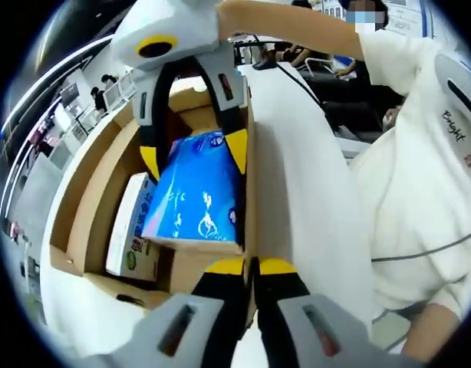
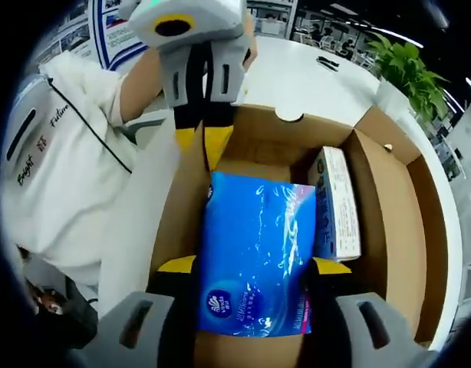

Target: Operate the shoe box by opening the lid, removing the specified soft item, and placing it in the target area until the item is outside and the box remains undamaged.

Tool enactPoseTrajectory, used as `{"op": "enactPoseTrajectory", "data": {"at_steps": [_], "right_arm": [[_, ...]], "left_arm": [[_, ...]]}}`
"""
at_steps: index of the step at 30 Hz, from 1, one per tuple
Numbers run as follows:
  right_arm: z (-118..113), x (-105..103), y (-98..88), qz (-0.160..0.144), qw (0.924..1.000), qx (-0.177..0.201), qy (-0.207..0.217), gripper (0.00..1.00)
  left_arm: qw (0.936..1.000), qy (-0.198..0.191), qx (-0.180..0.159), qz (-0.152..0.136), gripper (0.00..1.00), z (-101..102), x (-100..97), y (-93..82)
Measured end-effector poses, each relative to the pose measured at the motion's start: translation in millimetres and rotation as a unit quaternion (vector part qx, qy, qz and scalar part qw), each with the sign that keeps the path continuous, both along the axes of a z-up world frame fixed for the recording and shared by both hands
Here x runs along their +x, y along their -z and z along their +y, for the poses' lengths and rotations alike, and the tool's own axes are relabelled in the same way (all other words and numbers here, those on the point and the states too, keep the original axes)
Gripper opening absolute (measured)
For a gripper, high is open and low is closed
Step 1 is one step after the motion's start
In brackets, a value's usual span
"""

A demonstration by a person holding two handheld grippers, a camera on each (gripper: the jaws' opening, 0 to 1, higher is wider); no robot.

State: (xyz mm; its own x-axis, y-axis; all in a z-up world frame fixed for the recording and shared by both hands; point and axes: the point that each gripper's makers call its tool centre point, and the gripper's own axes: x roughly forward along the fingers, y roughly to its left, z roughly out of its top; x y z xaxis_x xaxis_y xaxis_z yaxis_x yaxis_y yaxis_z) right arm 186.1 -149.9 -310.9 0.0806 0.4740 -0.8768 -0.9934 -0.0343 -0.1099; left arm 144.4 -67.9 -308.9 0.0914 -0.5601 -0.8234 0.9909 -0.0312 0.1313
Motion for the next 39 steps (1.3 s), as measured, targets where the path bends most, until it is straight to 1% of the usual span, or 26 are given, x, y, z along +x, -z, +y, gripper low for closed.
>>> {"op": "enactPoseTrajectory", "data": {"at_steps": [3, 5, 8, 11, 14, 16, 21, 22, 23, 24, 27, 29, 32, 34, 35, 37, 38, 39], "right_arm": [[-8.0, -0.9, -0.5, 0.0, 1.0, 0.0, 0.007, 0.57], [-12.4, -1.8, -1.2, -0.007, 1.0, -0.001, 0.005, 0.57], [-17.2, 2.5, -2.5, -0.001, 1.0, -0.001, 0.007, 0.57], [-32.9, 8.1, -3.7, 0.001, 0.9997, -0.024, 0.007, 0.57], [-43.6, 6.1, -4.2, 0.006, 0.9995, -0.03, 0.011, 0.57], [-55.5, 4.2, -3.8, 0.002, 0.9988, -0.049, 0.001, 0.57], [-84.1, 8.4, -4.5, 0.004, 0.9968, -0.08, 0.0, 0.58], [-85.0, 6.0, -4.0, 0.004, 0.9965, -0.083, -0.003, 0.58], [-82.4, 5.9, -4.8, 0.008, 0.9974, -0.071, 0.0, 0.58], [-81.4, 5.8, -4.6, 0.015, 0.9971, -0.074, 0.006, 0.58], [-79.7, 3.3, -2.9, 0.014, 0.9951, -0.098, 0.0, 0.58], [-81.8, 6.5, -2.3, 0.009, 0.9923, -0.123, -0.009, 0.59], [-80.2, 8.2, 0.3, 0.009, 0.9896, -0.143, -0.013, 0.62], [-80.4, 7.5, 5.1, 0.014, 0.9859, -0.167, -0.006, 0.64], [-79.4, 8.5, 7.7, 0.014, 0.9852, -0.171, -0.002, 0.65], [-80.2, 9.8, 12.6, 0.028, 0.9805, -0.195, 0.001, 0.67], [-79.7, 6.2, 15.6, 0.033, 0.9775, -0.208, 0.003, 0.68], [-78.4, 6.1, 16.6, 0.034, 0.9769, -0.211, 0.005, 0.68]], "left_arm": [[1.0, 0.002, -0.001, -0.001, 0.03, 0.2, -0.2, 0.0], [1.0, 0.004, 0.001, -0.003, 0.03, 0.2, -0.9, 0.4], [1.0, 0.004, 0.001, -0.003, 0.03, 0.5, -0.7, 0.4], [1.0, -0.001, -0.001, 0.0, 0.03, 0.8, 0.0, 0.1], [1.0, -0.002, -0.003, 0.0, 0.03, 0.8, 0.1, -0.1], [1.0, -0.002, -0.002, 0.0, 0.03, 0.8, 0.0, 0.0], [1.0, -0.002, -0.003, 0.0, 0.03, 0.6, 0.3, -0.3], [1.0, -0.002, -0.004, -0.001, 0.03, 0.5, 0.3, -0.5], [1.0, -0.002, -0.004, -0.002, 0.03, 0.4, 0.4, -0.7], [1.0, -0.002, -0.004, -0.002, 0.03, 0.3, 0.5, -0.7], [1.0, -0.001, -0.003, -0.003, 0.03, 0.4, 0.4, -0.9], [1.0, 0.001, -0.006, -0.006, 0.03, 0.4, 0.5, -1.4], [1.0, 0.0, -0.004, -0.006, 0.03, 0.2, 0.3, -1.3], [1.0, 0.001, -0.003, -0.008, 0.03, 0.1, 0.0, -1.2], [0.9999, 0.001, -0.004, -0.01, 0.03, 0.1, -0.1, -1.3], [0.9999, 0.002, -0.004, -0.012, 0.03, 0.1, 0.1, -1.4], [0.9999, 0.003, -0.004, -0.012, 0.03, 0.1, 0.2, -1.4], [0.9999, 0.002, -0.004, -0.01, 0.03, 0.1, 0.3, -1.4]]}}
